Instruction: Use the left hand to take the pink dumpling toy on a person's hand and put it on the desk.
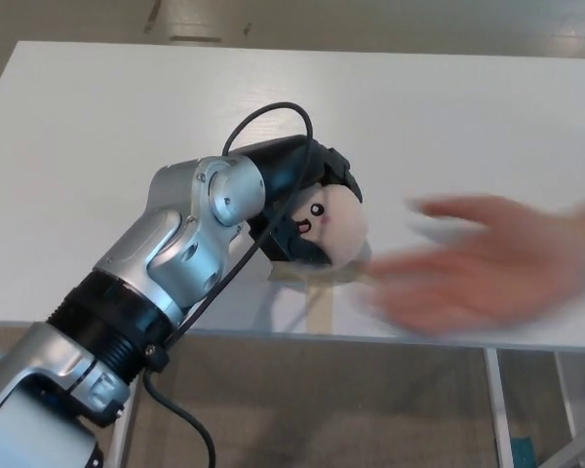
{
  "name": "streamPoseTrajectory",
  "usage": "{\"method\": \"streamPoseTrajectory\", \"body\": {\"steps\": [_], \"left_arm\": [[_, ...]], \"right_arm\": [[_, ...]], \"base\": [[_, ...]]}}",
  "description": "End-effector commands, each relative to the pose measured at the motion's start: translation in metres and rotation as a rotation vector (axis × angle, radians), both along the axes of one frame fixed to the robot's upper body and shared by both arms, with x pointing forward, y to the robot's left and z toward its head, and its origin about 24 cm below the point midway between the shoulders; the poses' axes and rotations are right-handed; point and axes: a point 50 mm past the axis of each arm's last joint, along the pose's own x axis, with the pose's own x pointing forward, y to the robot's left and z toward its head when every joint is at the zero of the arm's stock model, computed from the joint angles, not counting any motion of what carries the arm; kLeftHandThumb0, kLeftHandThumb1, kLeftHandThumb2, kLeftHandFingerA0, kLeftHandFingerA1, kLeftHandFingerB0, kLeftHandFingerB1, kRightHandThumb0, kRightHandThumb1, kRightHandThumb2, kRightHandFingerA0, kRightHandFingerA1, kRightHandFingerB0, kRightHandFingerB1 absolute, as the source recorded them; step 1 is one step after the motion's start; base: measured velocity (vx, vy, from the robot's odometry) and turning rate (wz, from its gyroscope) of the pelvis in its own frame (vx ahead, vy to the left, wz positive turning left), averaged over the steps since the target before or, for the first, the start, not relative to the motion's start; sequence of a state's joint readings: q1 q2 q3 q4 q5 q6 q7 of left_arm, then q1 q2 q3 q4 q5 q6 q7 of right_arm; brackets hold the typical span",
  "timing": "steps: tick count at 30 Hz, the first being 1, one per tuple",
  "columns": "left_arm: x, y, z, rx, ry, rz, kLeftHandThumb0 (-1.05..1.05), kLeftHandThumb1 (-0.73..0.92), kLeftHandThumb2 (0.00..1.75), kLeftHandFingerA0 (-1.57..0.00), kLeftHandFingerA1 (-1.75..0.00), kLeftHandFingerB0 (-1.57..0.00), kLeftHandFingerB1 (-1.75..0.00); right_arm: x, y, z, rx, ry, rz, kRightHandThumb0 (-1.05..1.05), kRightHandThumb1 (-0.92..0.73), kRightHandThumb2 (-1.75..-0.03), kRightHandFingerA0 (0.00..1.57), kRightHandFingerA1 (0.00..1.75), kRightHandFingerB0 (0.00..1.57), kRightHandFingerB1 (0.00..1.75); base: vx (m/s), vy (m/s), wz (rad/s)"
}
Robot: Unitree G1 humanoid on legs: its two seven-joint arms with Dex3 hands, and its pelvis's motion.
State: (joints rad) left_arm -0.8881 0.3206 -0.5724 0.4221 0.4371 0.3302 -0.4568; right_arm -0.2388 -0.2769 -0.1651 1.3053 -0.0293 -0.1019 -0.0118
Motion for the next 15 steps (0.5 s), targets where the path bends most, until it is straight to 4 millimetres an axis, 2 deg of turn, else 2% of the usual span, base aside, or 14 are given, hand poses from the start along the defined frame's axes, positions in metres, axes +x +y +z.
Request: {"method": "streamPoseTrajectory", "body": {"steps": [1, 2, 3, 4, 5, 9, 10, 11, 12, 13, 14, 15], "left_arm": [[-0.0029, -0.0049, 0.0010, -0.013, -0.055, -0.014, -0.29, 0.79, 0.64, -0.92, -1.04, -0.74, -0.47], [-0.0030, -0.0061, 0.0023, -0.019, -0.061, -0.019, -0.29, 0.79, 0.64, -0.92, -1.04, -0.74, -0.47], [-0.0029, -0.0066, 0.0031, -0.023, -0.066, -0.021, -0.28, 0.79, 0.64, -0.89, -1.14, -0.76, -0.48], [-0.0029, -0.0067, 0.0035, -0.025, -0.069, -0.023, -0.28, 0.79, 0.64, -0.89, -1.14, -0.76, -0.48], [-0.0033, -0.0072, 0.0032, -0.027, -0.072, -0.024, -0.28, 0.79, 0.64, -0.86, -1.21, -0.76, -0.48], [-0.0051, -0.0077, 0.0022, -0.030, -0.081, -0.033, -0.29, 0.79, 0.64, -0.86, -1.21, -0.76, -0.48], [-0.0051, -0.0075, 0.0026, -0.031, -0.083, -0.034, -0.29, 0.79, 0.64, -0.90, -1.11, -0.73, -0.47], [-0.0051, -0.0073, 0.0029, -0.032, -0.084, -0.034, -0.29, 0.79, 0.64, -0.90, -1.11, -0.73, -0.47], [-0.0049, -0.0071, 0.0042, -0.034, -0.089, -0.036, -0.27, 0.79, 0.64, -0.83, -1.27, -0.82, -0.52], [-0.0048, -0.0070, 0.0050, -0.035, -0.091, -0.036, -0.27, 0.79, 0.64, -0.83, -1.27, -0.82, -0.52], [-0.0043, -0.0073, 0.0073, -0.037, -0.097, -0.038, -0.29, 0.77, 0.65, -0.79, -1.38, -0.85, -0.55], [-0.0043, -0.0073, 0.0073, -0.037, -0.097, -0.038, -0.29, 0.77, 0.65, -0.79, -1.38, -0.85, -0.55]], "right_arm": [[-0.0038, -0.0022, -0.0013, 0.004, 0.018, -0.006, -0.30, -0.66, -0.60, 0.54, 0.43, 0.45, 0.40], [-0.0038, -0.0028, -0.0010, 0.002, 0.017, -0.007, -0.30, -0.66, -0.60, 0.54, 0.43, 0.45, 0.40], [-0.0033, -0.0021, -0.0010, 0.005, 0.015, -0.006, -0.30, -0.66, -0.60, 0.53, 0.43, 0.45, 0.40], [-0.0028, -0.0014, -0.0011, 0.007, 0.015, -0.004, -0.30, -0.66, -0.60, 0.53, 0.43, 0.45, 0.40], [-0.0028, -0.0006, -0.0014, 0.012, 0.014, -0.004, -0.30, -0.66, -0.60, 0.53, 0.43, 0.45, 0.40], [-0.0038, -0.0012, -0.0016, 0.018, 0.016, -0.002, -0.30, -0.66, -0.60, 0.51, 0.42, 0.45, 0.40], [-0.0039, -0.0013, -0.0016, 0.019, 0.016, -0.001, -0.30, -0.66, -0.59, 0.52, 0.42, 0.46, 0.39], [-0.0039, -0.0013, -0.0016, 0.020, 0.017, -0.002, -0.30, -0.66, -0.59, 0.52, 0.42, 0.46, 0.39], [-0.0042, -0.0012, -0.0018, 0.022, 0.018, -0.003, -0.30, -0.66, -0.59, 0.52, 0.42, 0.46, 0.39], [-0.0045, -0.0010, -0.0020, 0.022, 0.019, -0.004, -0.30, -0.66, -0.59, 0.52, 0.42, 0.46, 0.39], [-0.0043, -0.0009, -0.0020, 0.022, 0.018, -0.006, -0.30, -0.66, -0.59, 0.52, 0.42, 0.46, 0.39], [-0.0043, -0.0009, -0.0020, 0.022, 0.018, -0.006, -0.30, -0.66, -0.59, 0.52, 0.42, 0.46, 0.39]], "base": [[0.00, 0.000, 0.00], [0.00, 0.000, 0.00], [0.00, 0.000, 0.00], [0.00, 0.000, 0.00], [0.00, 0.000, 0.00], [0.00, 0.000, 0.00], [0.00, 0.000, 0.00], [0.00, 0.000, 0.00], [0.00, 0.000, 0.00], [0.00, 0.000, 0.00], [0.00, 0.000, 0.00], [0.00, 0.000, 0.00]]}}
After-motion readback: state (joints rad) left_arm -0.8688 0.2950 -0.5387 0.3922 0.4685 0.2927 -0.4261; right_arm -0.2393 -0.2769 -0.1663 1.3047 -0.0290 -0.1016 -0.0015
